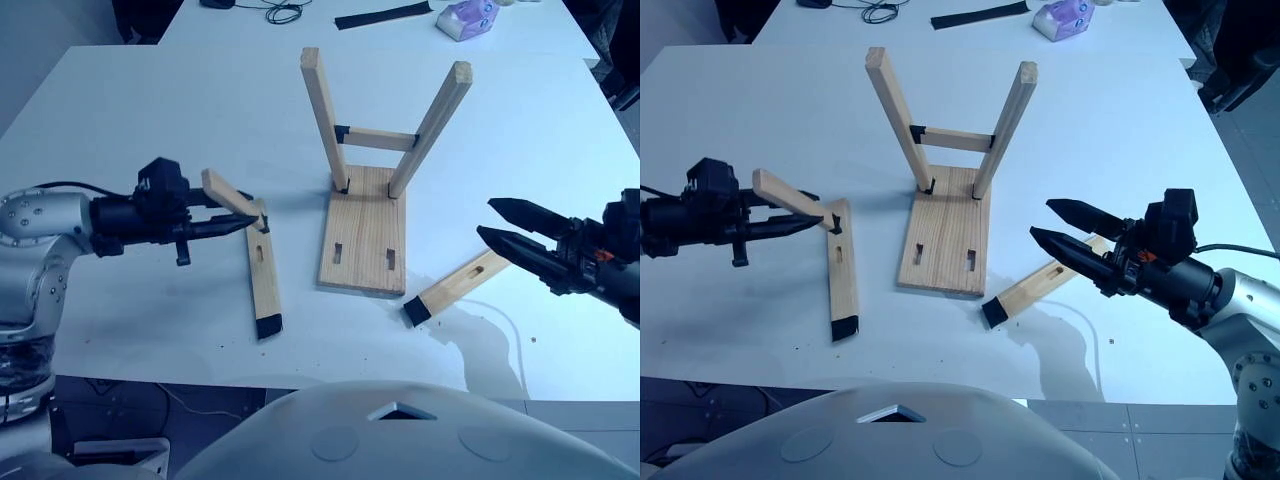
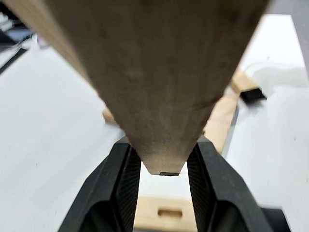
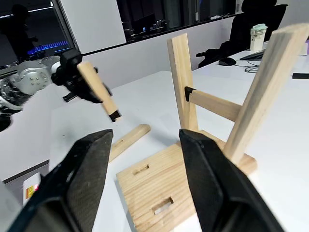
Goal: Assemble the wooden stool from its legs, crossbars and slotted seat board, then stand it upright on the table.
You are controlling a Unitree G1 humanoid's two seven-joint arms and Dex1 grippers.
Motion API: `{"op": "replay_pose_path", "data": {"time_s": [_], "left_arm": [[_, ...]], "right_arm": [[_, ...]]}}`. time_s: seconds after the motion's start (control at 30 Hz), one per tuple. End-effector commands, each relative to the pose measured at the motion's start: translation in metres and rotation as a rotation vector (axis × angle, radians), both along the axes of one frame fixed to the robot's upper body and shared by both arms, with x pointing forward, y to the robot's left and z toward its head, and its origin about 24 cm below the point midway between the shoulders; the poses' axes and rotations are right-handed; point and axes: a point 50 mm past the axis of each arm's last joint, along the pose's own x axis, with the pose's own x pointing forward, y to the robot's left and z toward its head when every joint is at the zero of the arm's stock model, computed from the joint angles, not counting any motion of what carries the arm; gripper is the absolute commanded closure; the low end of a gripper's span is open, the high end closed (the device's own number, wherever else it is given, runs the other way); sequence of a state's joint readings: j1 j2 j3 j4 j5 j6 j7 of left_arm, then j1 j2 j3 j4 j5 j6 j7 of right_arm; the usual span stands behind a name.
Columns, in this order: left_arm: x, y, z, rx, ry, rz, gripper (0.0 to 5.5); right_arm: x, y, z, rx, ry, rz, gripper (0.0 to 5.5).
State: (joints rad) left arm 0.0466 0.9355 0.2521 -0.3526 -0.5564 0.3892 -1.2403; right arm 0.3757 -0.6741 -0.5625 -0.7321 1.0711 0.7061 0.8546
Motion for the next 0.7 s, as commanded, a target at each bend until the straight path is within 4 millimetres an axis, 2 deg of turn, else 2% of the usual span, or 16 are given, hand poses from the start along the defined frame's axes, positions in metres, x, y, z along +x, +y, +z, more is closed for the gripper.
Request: {"op": "replay_pose_path", "data": {"time_s": [0.03, 0.27, 0.43, 0.7], "left_arm": [[-0.006, 0.008, -0.022, 0.046, -0.024, 0.020, 4.19], [-0.001, 0.008, -0.039, 0.049, -0.070, 0.003, 4.19], [0.005, 0.012, -0.042, 0.056, -0.080, 0.003, 4.19], [0.000, 0.014, -0.045, 0.054, -0.053, -0.012, 4.19]], "right_arm": [[-0.001, 0.003, -0.005, -0.029, -0.018, -0.041, 2.97], [0.006, 0.007, -0.004, -0.051, -0.032, -0.025, 2.97], [0.006, 0.007, -0.008, -0.076, -0.016, -0.022, 2.97], [0.003, 0.008, -0.012, -0.075, -0.006, -0.026, 2.97]]}}
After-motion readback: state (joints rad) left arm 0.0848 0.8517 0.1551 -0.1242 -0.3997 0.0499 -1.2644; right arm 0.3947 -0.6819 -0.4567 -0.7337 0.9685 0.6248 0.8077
